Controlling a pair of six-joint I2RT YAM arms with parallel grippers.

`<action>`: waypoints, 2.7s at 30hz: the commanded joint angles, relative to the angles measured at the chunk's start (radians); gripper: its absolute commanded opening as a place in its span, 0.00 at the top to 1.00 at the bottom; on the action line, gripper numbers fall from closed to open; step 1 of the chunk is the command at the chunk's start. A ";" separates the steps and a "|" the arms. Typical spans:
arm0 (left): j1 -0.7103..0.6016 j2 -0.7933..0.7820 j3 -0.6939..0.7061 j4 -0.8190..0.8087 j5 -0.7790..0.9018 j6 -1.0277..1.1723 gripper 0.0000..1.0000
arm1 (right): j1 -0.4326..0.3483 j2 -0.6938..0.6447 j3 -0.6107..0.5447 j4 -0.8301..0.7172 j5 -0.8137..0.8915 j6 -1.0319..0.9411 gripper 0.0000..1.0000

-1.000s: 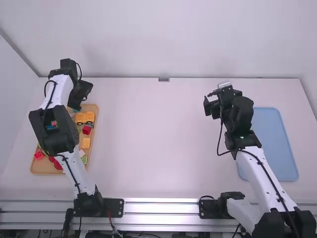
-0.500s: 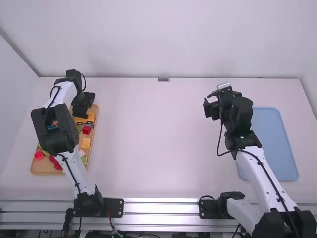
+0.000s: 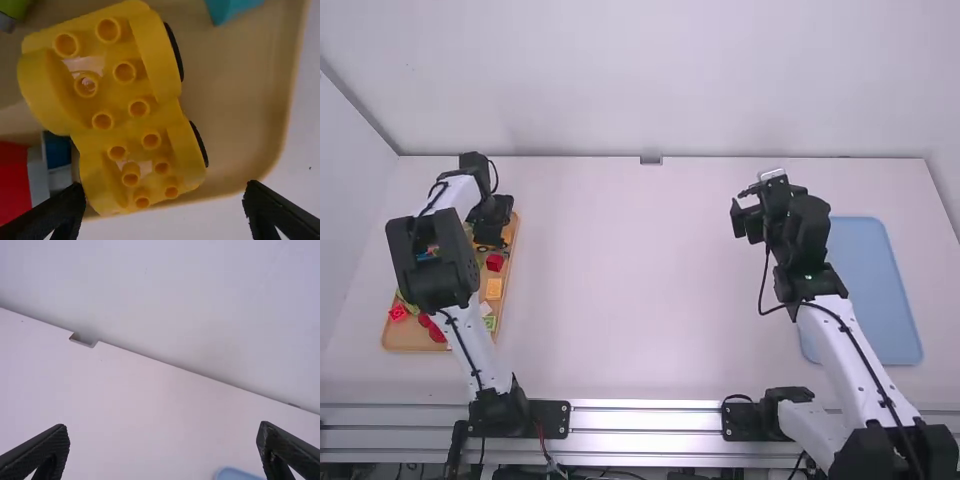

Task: Assemble lego blocks to make yellow taxi

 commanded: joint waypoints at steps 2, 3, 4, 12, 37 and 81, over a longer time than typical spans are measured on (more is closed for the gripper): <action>-0.006 0.012 -0.032 0.010 -0.051 -0.048 0.15 | 0.004 0.007 0.043 -0.004 0.003 0.001 0.01; -0.006 0.012 -0.038 0.008 -0.058 -0.061 0.14 | 0.004 0.007 0.043 -0.004 0.003 0.001 0.01; -0.006 0.012 -0.045 0.008 -0.068 -0.078 0.13 | 0.003 0.007 0.043 -0.003 0.002 0.001 0.01; -0.006 0.012 -0.052 0.025 -0.081 -0.149 0.16 | 0.003 0.007 0.043 -0.005 0.002 0.002 0.01; 0.000 0.012 -0.118 0.117 -0.049 -0.187 0.49 | 0.003 0.007 0.043 -0.004 0.003 0.001 0.02; -0.570 -0.158 0.023 -0.208 0.090 1.500 0.98 | 0.015 0.006 0.043 0.005 0.006 0.002 0.01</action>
